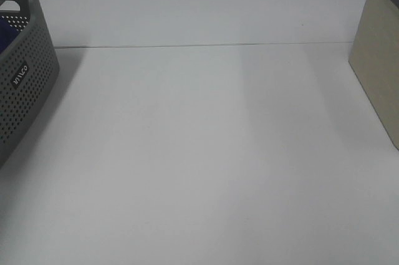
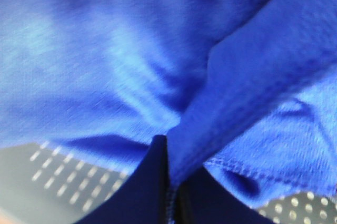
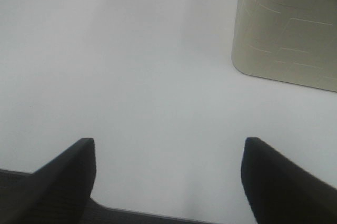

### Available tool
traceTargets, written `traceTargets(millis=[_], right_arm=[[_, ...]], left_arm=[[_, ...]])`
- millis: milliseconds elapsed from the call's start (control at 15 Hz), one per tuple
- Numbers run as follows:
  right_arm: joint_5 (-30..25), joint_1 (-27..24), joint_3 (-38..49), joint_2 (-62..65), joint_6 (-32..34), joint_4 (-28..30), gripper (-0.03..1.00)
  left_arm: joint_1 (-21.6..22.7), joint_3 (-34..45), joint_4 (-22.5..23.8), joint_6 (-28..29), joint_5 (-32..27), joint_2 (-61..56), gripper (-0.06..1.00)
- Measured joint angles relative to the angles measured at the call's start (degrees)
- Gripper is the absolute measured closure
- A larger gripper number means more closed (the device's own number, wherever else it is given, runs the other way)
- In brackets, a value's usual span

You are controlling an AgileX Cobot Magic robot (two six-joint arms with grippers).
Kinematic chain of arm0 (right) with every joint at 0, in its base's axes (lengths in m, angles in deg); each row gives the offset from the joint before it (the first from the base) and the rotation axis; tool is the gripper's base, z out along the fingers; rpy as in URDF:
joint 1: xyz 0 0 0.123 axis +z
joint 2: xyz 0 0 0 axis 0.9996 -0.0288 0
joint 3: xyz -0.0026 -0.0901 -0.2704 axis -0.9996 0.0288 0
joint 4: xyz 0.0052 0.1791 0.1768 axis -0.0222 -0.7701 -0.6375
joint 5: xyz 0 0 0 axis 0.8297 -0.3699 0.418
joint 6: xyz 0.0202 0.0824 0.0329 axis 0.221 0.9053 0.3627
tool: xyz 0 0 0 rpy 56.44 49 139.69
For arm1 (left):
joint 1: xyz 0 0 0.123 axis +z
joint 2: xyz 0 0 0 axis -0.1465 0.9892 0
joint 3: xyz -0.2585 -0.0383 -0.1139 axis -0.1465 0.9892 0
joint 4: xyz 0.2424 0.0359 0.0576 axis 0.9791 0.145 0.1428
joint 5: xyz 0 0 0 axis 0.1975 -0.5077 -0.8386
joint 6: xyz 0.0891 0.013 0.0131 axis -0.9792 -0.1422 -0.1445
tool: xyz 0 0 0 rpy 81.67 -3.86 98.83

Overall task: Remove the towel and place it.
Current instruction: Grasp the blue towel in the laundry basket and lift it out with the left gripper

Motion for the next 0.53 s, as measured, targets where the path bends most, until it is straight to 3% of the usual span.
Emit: traceTargets(millis=[200,533], right_arm=[[0.0,0.0,0.0,0.0,0.0,0.0,0.21],[0.0,0.0,0.0,0.0,0.0,0.0,0.21]], left_arm=[[-0.69,-0.11,-2.92,5.1,-0.92,-7.73,0.94],[-0.74,-0.11,-9.17,5.39,-1.38,-22.92,0.94]])
